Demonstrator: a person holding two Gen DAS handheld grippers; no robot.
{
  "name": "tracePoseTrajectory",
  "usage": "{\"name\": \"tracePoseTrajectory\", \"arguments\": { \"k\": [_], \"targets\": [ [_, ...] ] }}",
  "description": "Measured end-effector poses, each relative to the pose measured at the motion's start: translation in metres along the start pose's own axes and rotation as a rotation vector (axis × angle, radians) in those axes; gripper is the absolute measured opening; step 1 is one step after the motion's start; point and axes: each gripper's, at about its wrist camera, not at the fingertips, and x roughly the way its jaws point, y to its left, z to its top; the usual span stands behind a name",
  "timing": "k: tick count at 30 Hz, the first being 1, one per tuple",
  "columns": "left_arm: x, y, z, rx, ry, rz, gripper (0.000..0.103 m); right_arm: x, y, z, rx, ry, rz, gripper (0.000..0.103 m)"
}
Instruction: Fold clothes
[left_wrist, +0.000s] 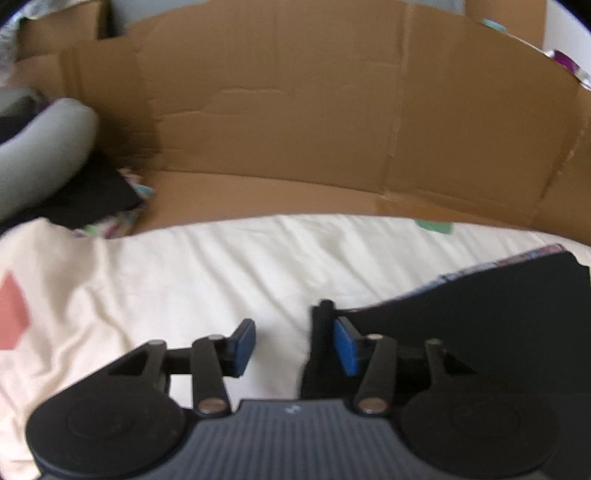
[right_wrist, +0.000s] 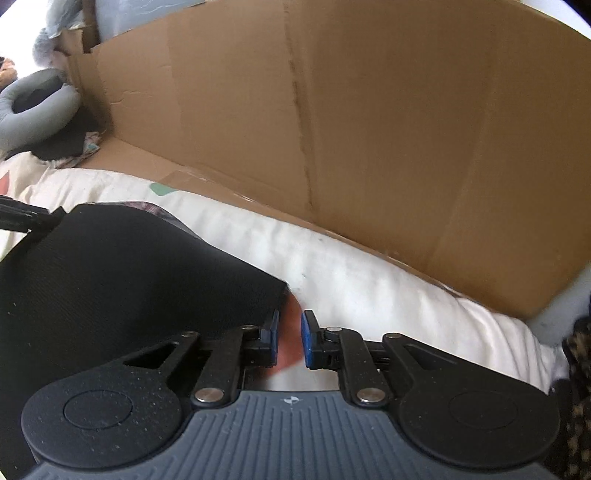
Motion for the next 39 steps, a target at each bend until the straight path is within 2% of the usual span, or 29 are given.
{"name": "tracePoseTrajectory", "arguments": {
  "k": [2,5,7,13,20,21,22,24,25,31,32,33,39],
  "targets": [
    [-0.006,0.008,0.001,-0.021,-0.010,0.017,0.049,-0.006,-0.003,-0.001,0.004,-0.024,0.000,0.015],
    [-0.019,0.018,0.004,-0.092,-0.054,0.053,0.034,-0.019,-0.006,0.002,0.039,-0.079,0.006,0.015],
    [-0.027,0.016,0.006,-0.117,-0.081,0.019,0.029,-0.026,-0.004,0.007,0.059,-0.119,0.028,0.015],
    [-0.041,-0.026,0.011,-0.064,-0.115,-0.110,0.029,-0.033,0.026,0.022,0.007,-0.137,0.131,0.015],
    [-0.041,-0.063,0.014,-0.060,-0.109,-0.181,0.028,-0.025,0.061,0.032,-0.031,-0.136,0.195,0.016],
    [-0.041,-0.067,0.013,-0.056,-0.108,-0.191,0.027,-0.025,0.065,0.033,-0.041,-0.136,0.205,0.016],
    [-0.042,-0.071,0.011,-0.048,-0.106,-0.201,0.020,-0.025,0.070,0.034,-0.053,-0.136,0.212,0.016],
    [-0.041,-0.080,0.009,-0.030,-0.095,-0.223,0.014,-0.024,0.079,0.036,-0.080,-0.134,0.222,0.016],
    [-0.038,-0.084,0.008,-0.018,-0.086,-0.232,0.013,-0.022,0.084,0.036,-0.091,-0.128,0.229,0.016],
    [-0.019,-0.096,0.009,0.029,-0.050,-0.231,0.012,-0.002,0.099,0.039,-0.152,-0.085,0.215,0.016],
    [-0.016,-0.096,0.009,0.023,-0.044,-0.231,0.013,0.002,0.099,0.040,-0.151,-0.084,0.207,0.021],
    [-0.013,-0.096,0.009,0.019,-0.039,-0.231,0.013,0.006,0.099,0.041,-0.151,-0.083,0.199,0.021],
    [-0.003,-0.102,-0.002,0.056,-0.051,-0.209,0.013,0.024,0.098,0.044,-0.172,-0.070,0.167,0.022]
  ]
}}
